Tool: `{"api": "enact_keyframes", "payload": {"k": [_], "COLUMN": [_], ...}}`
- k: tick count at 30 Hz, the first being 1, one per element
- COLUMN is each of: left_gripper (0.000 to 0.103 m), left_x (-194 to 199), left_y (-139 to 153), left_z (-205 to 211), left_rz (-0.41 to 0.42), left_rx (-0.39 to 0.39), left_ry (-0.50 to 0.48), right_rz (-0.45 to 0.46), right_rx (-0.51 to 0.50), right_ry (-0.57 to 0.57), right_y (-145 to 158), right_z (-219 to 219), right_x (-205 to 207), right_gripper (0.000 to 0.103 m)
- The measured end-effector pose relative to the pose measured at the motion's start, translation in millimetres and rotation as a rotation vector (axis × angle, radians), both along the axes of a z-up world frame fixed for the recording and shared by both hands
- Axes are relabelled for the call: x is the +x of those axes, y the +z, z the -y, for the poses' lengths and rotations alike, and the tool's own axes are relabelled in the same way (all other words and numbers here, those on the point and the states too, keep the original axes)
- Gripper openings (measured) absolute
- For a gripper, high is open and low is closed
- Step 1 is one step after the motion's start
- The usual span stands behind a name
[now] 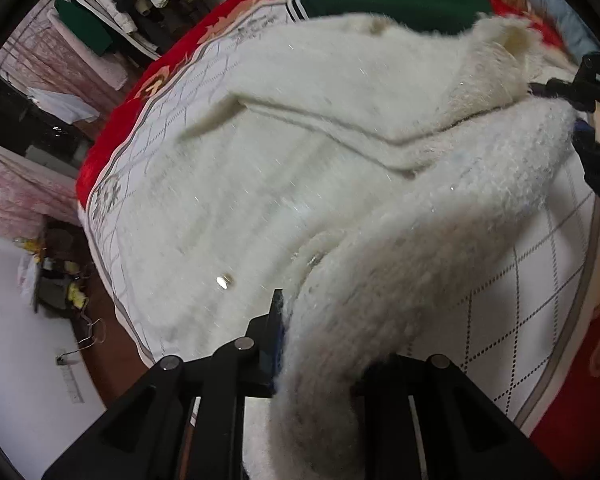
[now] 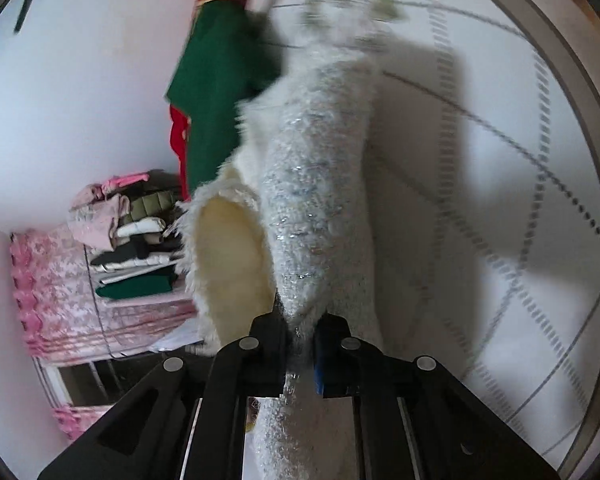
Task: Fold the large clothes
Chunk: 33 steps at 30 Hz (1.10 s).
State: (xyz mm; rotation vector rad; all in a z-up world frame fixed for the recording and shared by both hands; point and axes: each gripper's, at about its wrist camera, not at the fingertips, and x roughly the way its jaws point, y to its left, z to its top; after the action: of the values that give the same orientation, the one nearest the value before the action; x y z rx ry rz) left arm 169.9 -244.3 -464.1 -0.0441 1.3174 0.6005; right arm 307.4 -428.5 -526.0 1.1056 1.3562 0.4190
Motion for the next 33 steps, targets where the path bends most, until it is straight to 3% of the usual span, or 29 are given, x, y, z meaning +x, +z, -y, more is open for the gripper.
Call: {"api": "enact_keyframes", "payload": {"k": [7, 12, 18, 26, 29, 30, 31, 33], "left_gripper": [0.014, 0.014, 0.014, 0.023, 0.031, 0.041, 0.06, 0.085], "left_x": [7, 18, 30, 24, 17, 13, 9, -4], "left_y": [43, 48, 31, -26, -43, -47, -48, -55], "left_z": [-93, -178, -261, -335, -355, -363, -368, -382], "left_rz": [0.064, 0.087, 0.064, 0.001, -0.009, -0.008, -0.007, -0.024], "left_rx": [-0.118, -0.158, -0.231, -0.392, -0.454, -0.459, -0.456, -0.413], "left_ry": [-0.003, 0.028, 0.066, 0.194, 0.241, 0.255, 0.264, 0.302], "right_rz": [0.11, 0.142, 0.133, 0.025, -0.033, -0.045, -0.051, -0.04], "right_rx": [-0.146, -0.27, -0.417, -0.575, -0.594, -0.582, -0.573, -0.502], "right_ry": [0.106, 0.196, 0.286, 0.407, 0.433, 0.449, 0.463, 0.488], "right_y": [100, 128, 118, 54, 33, 26, 26, 29], "right_z": [-90, -182, -292, -371, -392, -393, -395, -397], "right_x": [25, 50, 79, 88, 91, 91, 92, 95], "right_gripper": [0.01, 0.01, 0.01, 0.01, 0.013, 0.022, 0.032, 0.041]}}
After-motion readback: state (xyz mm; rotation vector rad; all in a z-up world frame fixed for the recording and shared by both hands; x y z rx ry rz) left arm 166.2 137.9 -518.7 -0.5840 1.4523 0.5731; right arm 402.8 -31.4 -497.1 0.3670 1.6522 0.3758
